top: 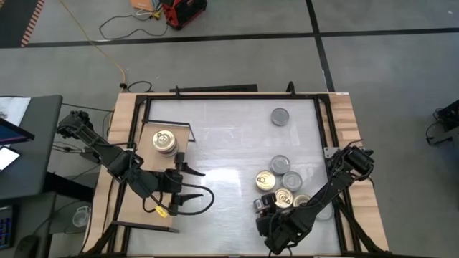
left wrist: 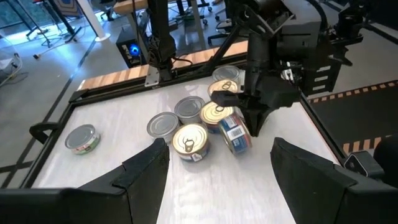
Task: Stack canned seafood by type on shelf
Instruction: Stack the blue tuna can on top of the blue tuna can on the shelf
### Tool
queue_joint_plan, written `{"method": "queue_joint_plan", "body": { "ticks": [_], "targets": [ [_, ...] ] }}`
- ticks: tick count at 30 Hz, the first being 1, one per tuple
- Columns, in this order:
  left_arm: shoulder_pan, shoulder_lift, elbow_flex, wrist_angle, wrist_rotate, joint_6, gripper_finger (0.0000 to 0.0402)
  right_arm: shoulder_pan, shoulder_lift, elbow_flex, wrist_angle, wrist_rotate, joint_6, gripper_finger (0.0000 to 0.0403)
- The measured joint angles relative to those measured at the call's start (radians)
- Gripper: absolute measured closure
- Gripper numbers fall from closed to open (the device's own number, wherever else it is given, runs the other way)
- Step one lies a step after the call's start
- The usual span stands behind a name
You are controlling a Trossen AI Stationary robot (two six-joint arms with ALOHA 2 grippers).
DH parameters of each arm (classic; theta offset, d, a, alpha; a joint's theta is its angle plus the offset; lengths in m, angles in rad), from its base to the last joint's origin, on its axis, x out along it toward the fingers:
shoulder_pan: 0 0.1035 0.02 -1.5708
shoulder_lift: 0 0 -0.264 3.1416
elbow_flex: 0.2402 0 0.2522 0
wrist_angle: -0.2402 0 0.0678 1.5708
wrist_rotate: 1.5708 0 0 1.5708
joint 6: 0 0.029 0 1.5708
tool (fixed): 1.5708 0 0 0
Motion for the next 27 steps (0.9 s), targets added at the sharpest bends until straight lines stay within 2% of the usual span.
{"method": "queue_joint_plan", "body": {
  "ticks": [5, 8, 12, 17, 20, 23, 27],
  "targets": [
    [0.000, 0.000, 0.000, 0.000, 0.000, -0.009, 0.0134, 0.005, 0.000, 0.113, -0.097, 0.011, 0.000, 0.0348],
    [0.000, 0.000, 0.000, -0.001, 0.000, -0.028, 0.0134, -0.002, -0.001, 0.175, -0.147, 0.006, -0.002, 0.0330],
    [0.000, 0.000, 0.000, -0.002, 0.019, -0.031, 0.0134, -0.023, -0.002, 0.216, -0.203, -0.038, -0.003, 0.0268],
    [0.000, 0.000, 0.000, -0.009, 0.090, -0.031, 0.0134, -0.047, -0.002, 0.244, -0.262, -0.053, 0.005, 0.0151],
    [0.000, 0.000, 0.000, -0.024, 0.114, -0.031, 0.0134, -0.067, -0.002, 0.270, -0.307, -0.102, 0.008, 0.0093],
    [0.000, 0.000, 0.000, -0.037, 0.117, -0.031, 0.0134, -0.099, -0.002, 0.277, -0.348, -0.168, 0.008, 0.0060],
    [0.000, 0.000, 0.000, -0.048, 0.113, -0.029, 0.0134, -0.163, -0.002, 0.275, -0.397, -0.259, -0.012, 0.0051]
  ]
}}
